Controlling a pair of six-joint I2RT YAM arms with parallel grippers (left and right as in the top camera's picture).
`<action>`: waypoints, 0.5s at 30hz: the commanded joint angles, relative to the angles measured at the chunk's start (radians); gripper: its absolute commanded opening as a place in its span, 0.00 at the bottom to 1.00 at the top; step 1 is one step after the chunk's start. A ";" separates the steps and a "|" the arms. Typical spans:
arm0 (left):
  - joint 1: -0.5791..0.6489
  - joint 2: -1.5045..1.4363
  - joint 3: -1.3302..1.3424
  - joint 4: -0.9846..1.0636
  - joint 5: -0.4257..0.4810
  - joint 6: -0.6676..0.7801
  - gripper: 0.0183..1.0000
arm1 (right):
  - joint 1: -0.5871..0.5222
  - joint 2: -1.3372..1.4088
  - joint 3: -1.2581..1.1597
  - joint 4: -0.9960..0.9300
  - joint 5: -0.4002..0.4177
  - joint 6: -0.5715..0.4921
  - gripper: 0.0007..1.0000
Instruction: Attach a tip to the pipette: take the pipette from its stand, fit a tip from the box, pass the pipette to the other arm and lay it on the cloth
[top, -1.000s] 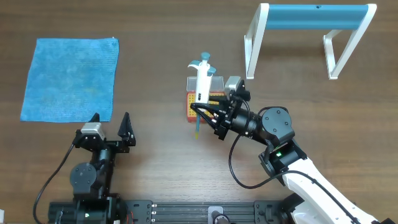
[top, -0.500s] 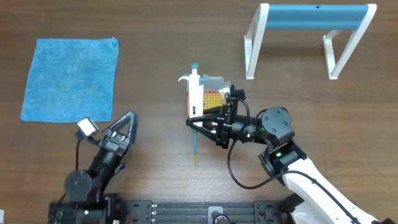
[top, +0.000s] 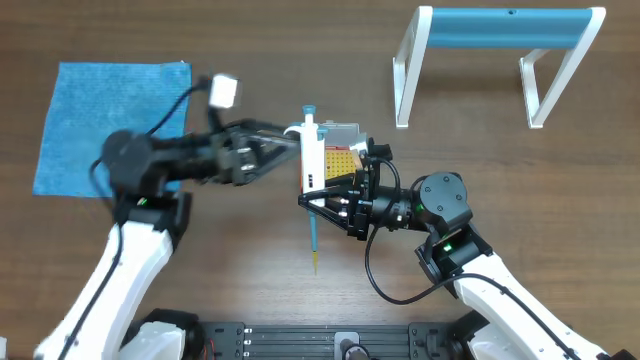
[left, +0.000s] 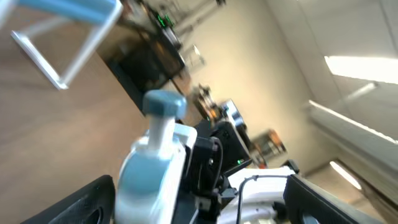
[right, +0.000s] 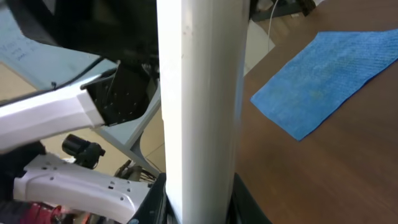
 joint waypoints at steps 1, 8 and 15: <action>-0.113 0.146 0.058 0.049 0.009 0.036 0.87 | 0.002 -0.003 0.017 0.010 -0.006 0.007 0.08; -0.132 0.188 0.058 0.115 -0.034 0.031 0.01 | 0.002 -0.003 0.017 0.009 -0.006 0.007 0.79; 0.018 0.193 0.058 -0.185 -0.097 0.230 0.01 | -0.182 -0.004 0.017 0.009 -0.284 0.008 0.81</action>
